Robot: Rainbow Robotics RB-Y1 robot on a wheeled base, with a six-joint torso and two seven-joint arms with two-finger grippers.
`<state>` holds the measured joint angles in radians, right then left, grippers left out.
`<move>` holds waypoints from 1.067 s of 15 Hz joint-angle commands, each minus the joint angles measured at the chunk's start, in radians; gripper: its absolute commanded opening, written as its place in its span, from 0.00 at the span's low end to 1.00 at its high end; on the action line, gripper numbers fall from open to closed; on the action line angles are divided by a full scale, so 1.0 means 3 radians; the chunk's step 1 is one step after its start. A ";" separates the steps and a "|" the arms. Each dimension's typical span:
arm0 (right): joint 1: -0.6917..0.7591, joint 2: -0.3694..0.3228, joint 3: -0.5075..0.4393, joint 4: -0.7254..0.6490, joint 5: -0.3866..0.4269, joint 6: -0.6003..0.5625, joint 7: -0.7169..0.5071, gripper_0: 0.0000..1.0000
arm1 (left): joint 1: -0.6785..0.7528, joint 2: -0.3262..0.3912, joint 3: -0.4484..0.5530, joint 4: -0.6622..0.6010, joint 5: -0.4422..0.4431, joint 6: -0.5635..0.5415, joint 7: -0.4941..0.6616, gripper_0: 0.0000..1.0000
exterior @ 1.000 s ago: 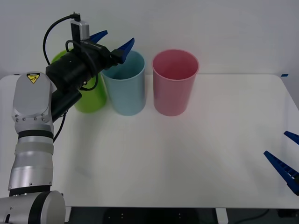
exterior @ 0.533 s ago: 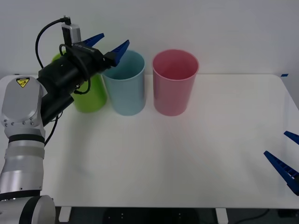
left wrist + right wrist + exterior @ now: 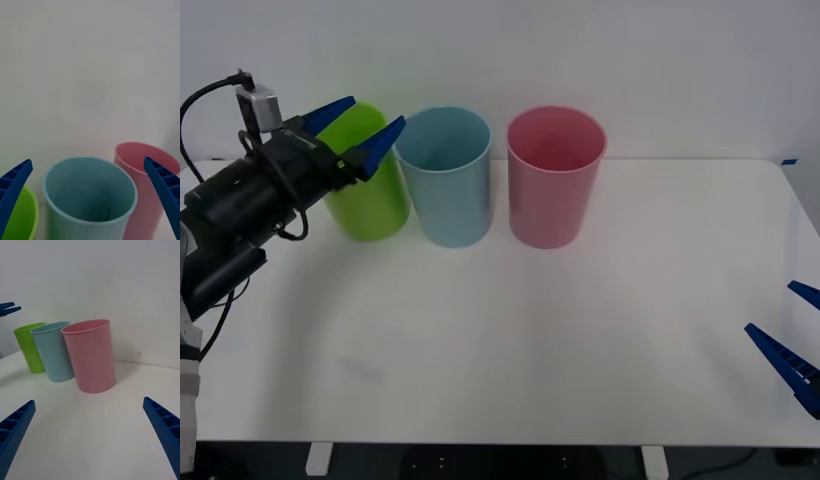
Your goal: Grasp the object on the table and drop it into the matching bin: aluminum can to the light blue bin, PET bottle to the pink bin.
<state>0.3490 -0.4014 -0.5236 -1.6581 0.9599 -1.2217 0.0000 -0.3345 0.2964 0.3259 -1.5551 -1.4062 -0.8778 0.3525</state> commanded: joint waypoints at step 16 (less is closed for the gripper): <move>0.0000 0.0000 0.0000 0.0000 0.0000 0.0000 0.0000 1.00 | 0.1754 0.0740 0.0959 -0.0374 0.0903 -0.0812 -0.0894 1.00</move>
<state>0.3490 -0.4014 -0.5236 -1.6581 0.9599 -1.2217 0.0001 0.1754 0.5171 0.6087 -1.6676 -1.1384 -1.1188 0.0890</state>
